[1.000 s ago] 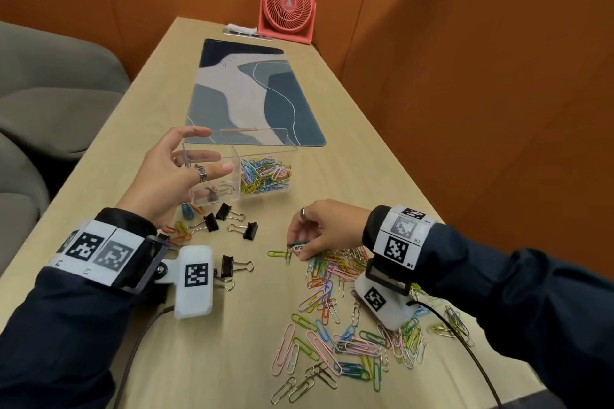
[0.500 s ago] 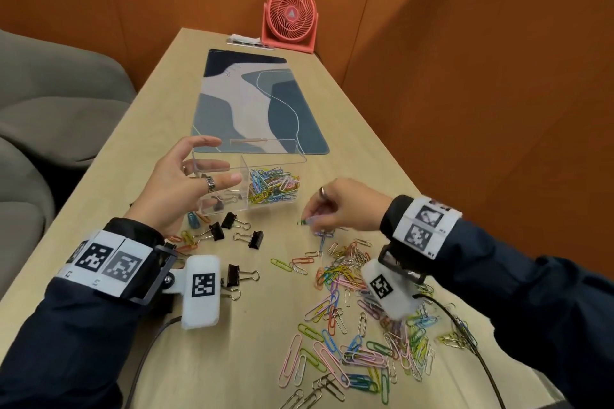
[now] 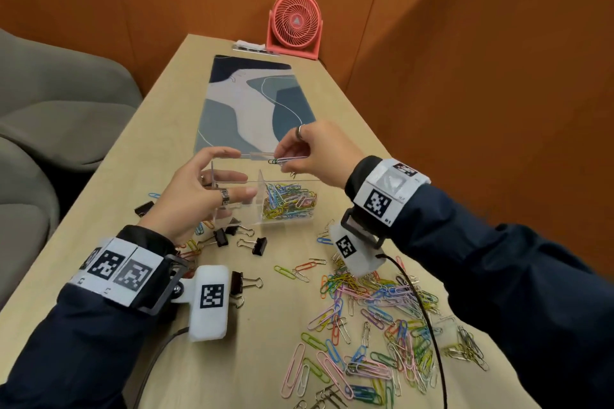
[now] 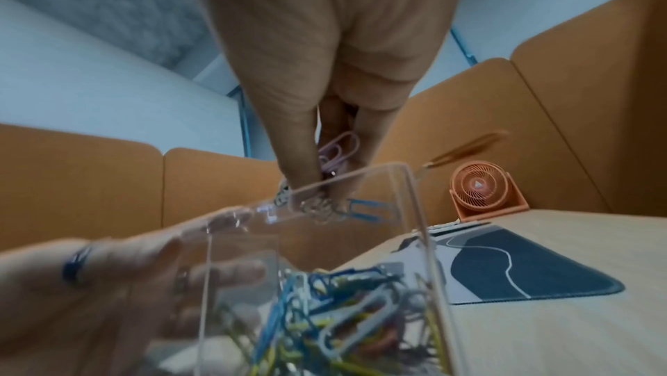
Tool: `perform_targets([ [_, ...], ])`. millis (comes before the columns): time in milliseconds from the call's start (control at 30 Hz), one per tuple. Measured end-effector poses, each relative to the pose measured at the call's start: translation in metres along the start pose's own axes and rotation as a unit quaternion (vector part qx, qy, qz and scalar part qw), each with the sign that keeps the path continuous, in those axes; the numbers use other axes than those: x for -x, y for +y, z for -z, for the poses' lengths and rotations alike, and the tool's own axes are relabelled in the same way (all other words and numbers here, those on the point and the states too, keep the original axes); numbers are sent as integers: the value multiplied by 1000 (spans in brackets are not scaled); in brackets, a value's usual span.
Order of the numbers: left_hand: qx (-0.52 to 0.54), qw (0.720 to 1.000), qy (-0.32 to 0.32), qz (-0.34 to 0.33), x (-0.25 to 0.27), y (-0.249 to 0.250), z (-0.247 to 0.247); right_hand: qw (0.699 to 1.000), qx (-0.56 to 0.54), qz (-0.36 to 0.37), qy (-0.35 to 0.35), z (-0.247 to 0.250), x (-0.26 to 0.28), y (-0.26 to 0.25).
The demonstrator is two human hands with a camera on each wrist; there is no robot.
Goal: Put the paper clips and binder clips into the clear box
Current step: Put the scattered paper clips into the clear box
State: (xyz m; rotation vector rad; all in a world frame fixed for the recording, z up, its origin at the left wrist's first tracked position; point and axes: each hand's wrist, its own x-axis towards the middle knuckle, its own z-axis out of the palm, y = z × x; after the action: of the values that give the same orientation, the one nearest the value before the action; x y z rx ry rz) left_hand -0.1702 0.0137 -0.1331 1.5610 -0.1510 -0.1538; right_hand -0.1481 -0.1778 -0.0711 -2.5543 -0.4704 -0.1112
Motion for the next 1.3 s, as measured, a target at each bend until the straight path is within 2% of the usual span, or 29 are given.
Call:
perform_targets([
  [100,10,1000,6,0,0,1,0,1000,-8,8,6,-8,5,1],
  [300,-2,1000,-5,0,0,0,-1,999,-2,21,-30,0,7,6],
  [400,-1,1000,3,-2,1,1,0,998,-59,17,31,7,10,11],
  [500,1,1000,6,-1,2,3,0,994,-39,-16,101,13,14,25],
  [633,0,1000,5,-2,2,3,1,992,10,-125,15,10,23,45],
  [800,-1,1000,-1,-4,1,1,1,977,-88,-186,-52,4,29,50],
  [933,-2,1000,0,-7,0,-1,1,974,-138,-178,-27,6,28,50],
  [1033,-3,1000,2,-7,0,-1,1,988,-97,-103,65,10,23,47],
  [1100,-7,1000,3,-7,0,0,0,991,-93,-57,80,10,21,39],
  [1167,-9,1000,6,-6,1,1,0,991,-96,-37,81,7,22,32],
  [1300,-7,1000,18,-8,3,3,0,987,-81,-21,139,7,35,25],
])
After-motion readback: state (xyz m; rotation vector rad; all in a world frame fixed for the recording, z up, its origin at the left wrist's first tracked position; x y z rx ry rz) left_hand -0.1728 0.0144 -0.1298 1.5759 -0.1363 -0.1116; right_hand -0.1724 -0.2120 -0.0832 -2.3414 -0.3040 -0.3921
